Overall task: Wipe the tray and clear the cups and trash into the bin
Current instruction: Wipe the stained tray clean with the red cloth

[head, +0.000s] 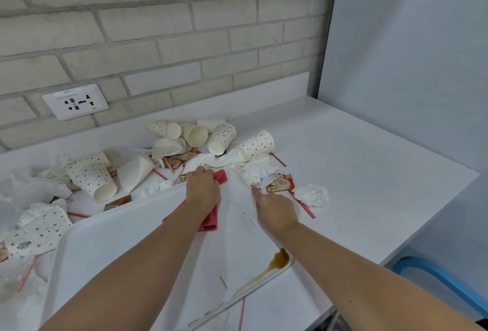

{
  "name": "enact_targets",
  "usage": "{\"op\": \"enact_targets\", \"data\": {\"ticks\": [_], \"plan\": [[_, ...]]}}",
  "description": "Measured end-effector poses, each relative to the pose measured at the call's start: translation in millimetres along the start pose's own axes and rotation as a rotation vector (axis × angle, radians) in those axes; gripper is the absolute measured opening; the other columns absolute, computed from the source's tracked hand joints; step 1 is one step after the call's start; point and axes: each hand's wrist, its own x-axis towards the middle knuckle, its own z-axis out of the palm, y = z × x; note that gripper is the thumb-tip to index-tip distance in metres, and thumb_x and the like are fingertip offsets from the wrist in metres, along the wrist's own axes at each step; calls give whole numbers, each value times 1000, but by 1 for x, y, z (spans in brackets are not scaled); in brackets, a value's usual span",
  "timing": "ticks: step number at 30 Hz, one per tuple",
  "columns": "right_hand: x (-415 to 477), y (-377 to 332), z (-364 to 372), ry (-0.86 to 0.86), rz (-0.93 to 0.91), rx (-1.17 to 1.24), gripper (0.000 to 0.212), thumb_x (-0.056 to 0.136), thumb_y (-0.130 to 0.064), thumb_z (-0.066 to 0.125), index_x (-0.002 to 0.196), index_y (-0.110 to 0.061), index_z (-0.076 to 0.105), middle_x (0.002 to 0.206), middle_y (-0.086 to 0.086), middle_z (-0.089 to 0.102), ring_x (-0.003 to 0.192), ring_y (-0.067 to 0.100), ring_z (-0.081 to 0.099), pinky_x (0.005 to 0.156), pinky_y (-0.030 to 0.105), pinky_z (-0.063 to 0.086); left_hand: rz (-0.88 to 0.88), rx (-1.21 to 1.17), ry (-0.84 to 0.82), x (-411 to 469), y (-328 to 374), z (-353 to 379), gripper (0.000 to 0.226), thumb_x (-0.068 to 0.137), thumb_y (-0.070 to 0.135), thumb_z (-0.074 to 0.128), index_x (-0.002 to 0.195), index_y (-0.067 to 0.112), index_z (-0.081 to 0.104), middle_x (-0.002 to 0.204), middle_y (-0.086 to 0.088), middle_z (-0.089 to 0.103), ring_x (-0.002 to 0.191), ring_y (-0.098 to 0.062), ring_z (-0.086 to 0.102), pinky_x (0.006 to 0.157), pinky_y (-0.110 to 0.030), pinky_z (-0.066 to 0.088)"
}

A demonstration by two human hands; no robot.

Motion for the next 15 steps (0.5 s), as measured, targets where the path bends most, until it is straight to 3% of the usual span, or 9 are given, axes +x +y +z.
{"op": "enact_targets", "data": {"ticks": [5,10,15], "plan": [[0,0,0,-6,-26,-8,55,99,-9,33,151,-18,17,102,10,67,82,23,61,43,22,20,-29,-2,-20,15,23,15,33,96,15,35,124,8,51,125,-11,51,117,-27,47,101,-33,31],[-1,0,-1,-15,-25,-6,55,99,-10,33,151,-18,17,105,11,66,94,25,64,44,22,19,78,-133,-10,13,24,24,34,94,10,39,125,14,52,124,-7,56,113,-31,44,93,-35,35],[-1,-1,-3,-19,-22,6,54,99,-9,32,150,-18,18,106,11,66,95,26,63,44,23,17,241,-321,-81,3,9,24,38,93,6,40,119,24,62,122,0,61,111,-26,41,97,-34,33]]}}
